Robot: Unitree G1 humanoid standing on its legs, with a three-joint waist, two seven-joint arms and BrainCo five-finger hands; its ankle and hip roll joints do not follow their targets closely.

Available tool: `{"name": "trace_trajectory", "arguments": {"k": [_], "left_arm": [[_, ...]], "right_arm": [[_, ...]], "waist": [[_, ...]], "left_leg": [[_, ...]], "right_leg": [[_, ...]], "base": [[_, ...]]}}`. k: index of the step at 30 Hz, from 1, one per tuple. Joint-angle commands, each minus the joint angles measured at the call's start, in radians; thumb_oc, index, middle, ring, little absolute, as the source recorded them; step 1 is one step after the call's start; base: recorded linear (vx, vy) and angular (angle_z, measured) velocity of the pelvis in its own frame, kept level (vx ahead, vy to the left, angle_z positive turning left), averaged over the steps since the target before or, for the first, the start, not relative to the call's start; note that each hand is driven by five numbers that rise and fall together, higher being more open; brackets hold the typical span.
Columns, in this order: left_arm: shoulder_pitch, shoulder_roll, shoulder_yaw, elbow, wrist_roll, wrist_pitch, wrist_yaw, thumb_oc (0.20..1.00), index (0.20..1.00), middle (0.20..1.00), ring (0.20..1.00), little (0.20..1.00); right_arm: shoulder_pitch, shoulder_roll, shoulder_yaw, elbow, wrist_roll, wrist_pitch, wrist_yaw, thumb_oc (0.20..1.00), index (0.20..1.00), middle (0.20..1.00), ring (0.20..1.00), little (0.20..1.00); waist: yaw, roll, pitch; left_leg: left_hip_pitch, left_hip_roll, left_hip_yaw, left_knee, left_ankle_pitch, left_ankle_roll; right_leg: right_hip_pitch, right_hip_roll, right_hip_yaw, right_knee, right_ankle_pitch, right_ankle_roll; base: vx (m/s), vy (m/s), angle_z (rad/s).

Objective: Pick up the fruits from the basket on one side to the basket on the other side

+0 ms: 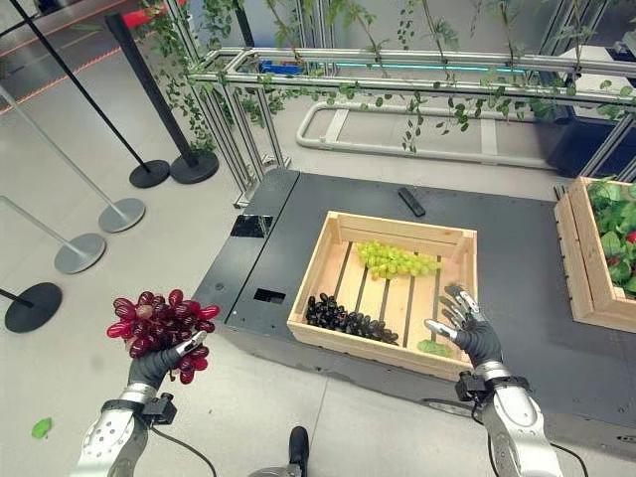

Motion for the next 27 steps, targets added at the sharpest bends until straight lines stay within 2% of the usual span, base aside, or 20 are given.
{"name": "trace_trajectory", "arguments": {"k": [1, 5, 7, 9, 12, 13, 14, 15, 17, 18, 21, 24, 26, 27], "left_arm": [[-0.074, 0.043, 0.077, -0.017, 0.025, -0.057, 0.022, 0.200, 0.200, 0.200, 0.200, 0.200], [-0.070, 0.043, 0.089, -0.008, 0.014, -0.055, 0.027, 0.200, 0.200, 0.200, 0.200, 0.200], [-0.070, 0.040, 0.085, 0.000, 0.009, -0.055, 0.031, 0.200, 0.200, 0.200, 0.200, 0.200], [-0.069, 0.040, 0.077, -0.002, -0.004, -0.050, 0.029, 0.200, 0.200, 0.200, 0.200, 0.200], [-0.066, 0.039, 0.064, 0.000, -0.009, -0.047, 0.024, 0.200, 0.200, 0.200, 0.200, 0.200], [-0.068, 0.033, 0.062, 0.003, -0.011, -0.050, 0.028, 0.200, 0.200, 0.200, 0.200, 0.200], [-0.070, 0.031, 0.061, 0.009, -0.013, -0.050, 0.024, 0.200, 0.200, 0.200, 0.200, 0.200], [-0.068, 0.026, 0.059, 0.013, -0.019, -0.048, 0.015, 0.200, 0.200, 0.200, 0.200, 0.200], [-0.061, 0.018, 0.048, 0.012, -0.016, -0.045, 0.008, 0.200, 0.200, 0.200, 0.200, 0.200], [-0.053, 0.014, 0.043, 0.008, -0.016, -0.042, -0.003, 0.200, 0.200, 0.200, 0.200, 0.200], [-0.047, 0.011, 0.044, 0.012, -0.011, -0.039, -0.008, 0.200, 0.200, 0.200, 0.200, 0.200], [-0.047, 0.010, 0.045, 0.013, -0.004, -0.039, 0.002, 0.200, 0.200, 0.200, 0.200, 0.200], [-0.055, 0.022, 0.041, 0.004, 0.004, -0.040, 0.006, 0.200, 0.200, 0.200, 0.200, 0.200], [-0.058, 0.027, 0.036, 0.001, 0.006, -0.040, 0.006, 0.200, 0.200, 0.200, 0.200, 0.200]], "right_arm": [[-0.066, -0.014, -0.025, -0.073, -0.003, -0.040, 0.000, 1.000, 1.000, 1.000, 1.000, 1.000], [-0.073, -0.023, -0.010, -0.083, -0.001, -0.036, 0.001, 1.000, 1.000, 1.000, 1.000, 1.000], [-0.077, -0.032, -0.004, -0.087, -0.002, -0.037, -0.002, 1.000, 1.000, 1.000, 1.000, 1.000], [-0.079, -0.040, 0.001, -0.090, 0.008, -0.044, -0.012, 1.000, 1.000, 1.000, 1.000, 1.000], [-0.085, -0.065, -0.002, -0.088, 0.020, -0.054, -0.022, 1.000, 1.000, 1.000, 1.000, 1.000], [-0.092, -0.073, -0.002, -0.082, 0.010, -0.060, -0.033, 1.000, 1.000, 1.000, 1.000, 1.000], [-0.102, -0.084, -0.006, -0.079, 0.000, -0.059, -0.037, 1.000, 1.000, 1.000, 1.000, 1.000], [-0.117, -0.092, -0.006, -0.073, -0.001, -0.058, -0.040, 1.000, 1.000, 1.000, 1.000, 1.000], [-0.125, -0.086, -0.005, -0.059, 0.003, -0.063, -0.047, 1.000, 1.000, 1.000, 1.000, 1.000], [-0.130, -0.081, -0.005, -0.049, 0.008, -0.068, -0.049, 1.000, 1.000, 1.000, 1.000, 1.000], [-0.124, -0.062, 0.002, -0.040, 0.008, -0.063, -0.053, 1.000, 1.000, 1.000, 1.000, 1.000], [-0.125, -0.048, 0.007, -0.036, 0.011, -0.063, -0.058, 1.000, 1.000, 1.000, 1.000, 1.000], [-0.117, -0.042, -0.007, -0.037, 0.025, -0.065, -0.066, 1.000, 1.000, 1.000, 1.000, 1.000], [-0.116, -0.038, -0.008, -0.030, 0.028, -0.067, -0.069, 1.000, 1.000, 1.000, 1.000, 1.000]], "waist": [[-0.006, -0.022, 0.009], [0.002, -0.023, 0.016], [0.005, -0.022, 0.026], [0.013, -0.017, 0.042], [0.017, 0.012, 0.048], [0.028, 0.013, 0.054], [0.029, 0.005, 0.063], [0.026, -0.010, 0.063], [0.010, -0.027, 0.054], [0.000, -0.038, 0.044], [-0.015, -0.046, 0.018], [-0.035, -0.042, 0.004], [-0.052, -0.038, 0.005], [-0.053, -0.040, 0.006]], "left_leg": [[0.021, 0.008, 0.022, 0.134, -0.162, 0.021], [0.023, 0.038, 0.026, 0.172, -0.157, 0.009], [0.010, 0.064, 0.004, 0.198, -0.130, -0.014], [-0.005, 0.093, -0.022, 0.187, -0.064, -0.050], [-0.032, 0.149, -0.072, 0.039, 0.106, -0.124], [-0.038, 0.151, -0.118, 0.022, 0.132, -0.137], [-0.034, 0.135, -0.167, 0.040, 0.113, -0.136], [-0.027, 0.100, -0.205, 0.096, 0.054, -0.120], [0.003, 0.076, -0.185, 0.162, -0.018, -0.097], [0.030, 0.069, -0.177, 0.241, -0.067, -0.080], [0.116, 0.017, -0.231, 0.341, -0.178, -0.060], [0.179, -0.002, -0.260, 0.324, -0.239, -0.034], [0.187, 0.017, -0.224, 0.260, -0.266, -0.025], [0.187, 0.012, -0.218, 0.248, -0.285, -0.019]], "right_leg": [[-0.067, -0.031, 0.016, 0.027, 0.110, 0.000], [-0.069, -0.014, 0.018, 0.067, 0.071, -0.020], [-0.059, 0.011, 0.006, 0.094, 0.035, -0.046], [-0.053, 0.042, -0.017, 0.106, 0.017, -0.068], [-0.061, 0.101, -0.076, 0.083, 0.001, -0.088], [-0.071, 0.103, -0.078, 0.086, 0.001, -0.090], [-0.078, 0.096, -0.080, 0.088, 0.001, -0.093], [-0.090, 0.086, -0.087, 0.073, 0.024, -0.092], [-0.101, 0.069, -0.103, 0.061, 0.053, -0.091], [-0.112, 0.058, -0.103, 0.052, 0.070, -0.095], [-0.131, 0.059, -0.086, 0.042, 0.096, -0.097], [-0.166, 0.051, -0.065, 0.064, 0.110, -0.088], [-0.185, 0.035, -0.064, 0.086, 0.132, -0.077], [-0.197, 0.026, -0.063, 0.091, 0.139, -0.073]], "base": [[-0.04, -0.064, 0.00], [-0.08, -0.114, -0.09], [-0.11, -0.230, -0.08], [-0.18, -0.245, 0.14], [-0.25, -0.204, 0.34], [-0.25, -0.135, 0.71], [-0.31, -0.137, 0.58], [-0.32, -0.146, 0.45], [-0.30, -0.105, 0.26], [-0.24, -0.059, 0.26], [-0.13, 0.040, 0.39], [-0.12, 0.160, 0.21], [-0.14, 0.210, -0.05], [-0.15, 0.210, 0.08]]}}
